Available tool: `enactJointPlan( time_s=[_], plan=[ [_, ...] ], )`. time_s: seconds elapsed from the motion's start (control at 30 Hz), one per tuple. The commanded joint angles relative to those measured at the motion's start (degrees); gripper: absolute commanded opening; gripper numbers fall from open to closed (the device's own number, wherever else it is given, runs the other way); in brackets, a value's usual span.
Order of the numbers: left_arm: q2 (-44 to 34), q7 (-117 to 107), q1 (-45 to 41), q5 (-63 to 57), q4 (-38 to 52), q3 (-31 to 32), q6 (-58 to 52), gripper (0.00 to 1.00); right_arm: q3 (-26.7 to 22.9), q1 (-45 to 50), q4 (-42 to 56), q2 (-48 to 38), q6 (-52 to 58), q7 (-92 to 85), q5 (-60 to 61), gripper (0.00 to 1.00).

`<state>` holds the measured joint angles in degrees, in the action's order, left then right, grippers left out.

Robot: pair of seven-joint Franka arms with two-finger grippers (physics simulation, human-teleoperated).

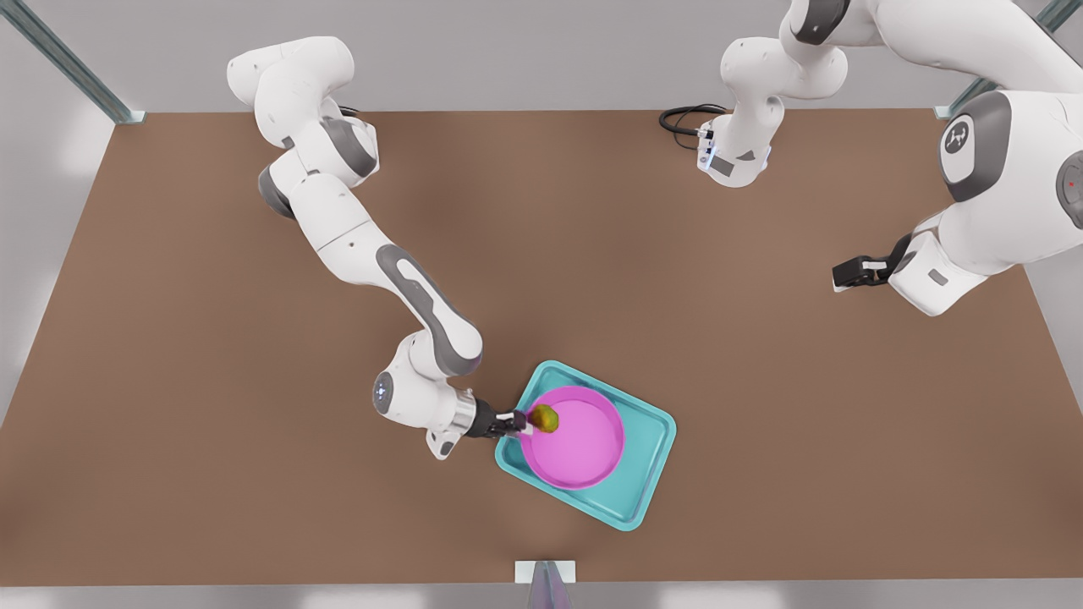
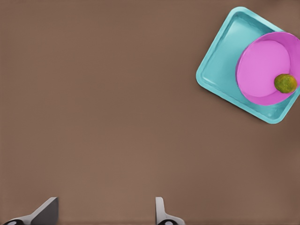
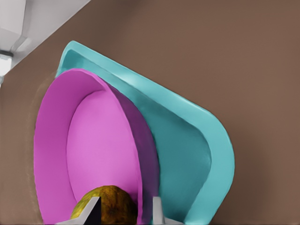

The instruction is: Place the orange on the plate with the left arm and the plate on the tray with the right arm

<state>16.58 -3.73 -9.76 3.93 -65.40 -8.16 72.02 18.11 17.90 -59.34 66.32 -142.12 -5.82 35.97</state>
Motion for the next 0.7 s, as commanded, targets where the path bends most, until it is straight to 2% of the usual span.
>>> enactJointPlan(
  time_s=[0.0,0.1,0.13,0.17,0.2,0.23,0.27,0.33,0.37,0.43,0.47,0.5,0.57,0.67],
  plan=[
    [-0.06,2.15,0.01,-0.15,0.01,-0.01,-0.03,1.0,0.08,0.55,-0.08,-0.23,0.7,0.81,0.07,1.0],
    [0.03,2.15,-0.08,-0.15,0.01,0.07,-0.03,1.0,-0.18,0.29,-0.25,-1.54,0.87,0.81,0.07,1.0],
    [0.03,2.06,-0.08,-0.15,0.01,0.07,-0.03,1.0,-2.63,0.2,-0.34,-3.3,4.81,0.81,0.07,1.0],
    [0.03,2.15,0.01,-0.15,0.01,0.07,-0.03,1.0,-7.98,0.55,-0.43,-6.28,13.58,0.89,-0.11,1.0],
    [0.12,2.15,0.01,-0.15,0.01,0.07,-0.03,1.0,-15.99,0.64,-0.34,-10.15,32.3,2.12,-2.47,1.0],
    [0.21,2.15,0.01,-0.15,0.01,0.07,-0.03,1.0,-20.66,-0.24,0.27,-13.85,51.3,1.16,-12.31,1.0],
    [0.21,2.06,0.01,-0.15,0.01,0.07,-0.03,1.0,-20.84,-5.15,0.27,-17.45,60.36,-0.95,-16.71,1.0],
    [0.21,2.15,0.01,-0.24,0.01,0.07,-0.03,1.0,-21.71,-11.31,1.94,-27.11,75.92,-2.8,-35.68,1.0],
    [0.3,2.41,0.01,-0.24,0.01,0.07,-0.03,1.0,-21.19,-15.35,1.95,-35.37,77.52,-4.55,-39.48,1.0],
    [0.3,2.42,0.01,-0.41,-0.07,-0.01,-0.03,1.0,-21.01,-16.15,0.9,-43.11,81.03,-4.29,-42.55,1.0],
    [0.3,2.42,0.01,-0.41,-0.07,-0.01,-0.03,1.0,-21.01,-15.88,-3.94,-48.73,79.63,-4.2,-43.26,1.0],
    [0.3,2.42,0.01,-0.41,-0.07,-0.01,-0.03,1.0,-20.92,-15.97,-9.99,-53.75,73.13,-4.38,-43.7,1.0],
    [0.3,2.42,0.01,-0.41,-0.07,-0.19,-0.03,1.0,-20.75,-15.88,-18.09,-57.88,65.92,-4.12,-43.61,1.0],
    [0.3,2.42,0.01,-0.41,-0.16,-0.19,-0.3,1.0,-20.75,-15.88,-18.62,-58.06,65.74,-4.03,-43.61,1.0]
  ],
)
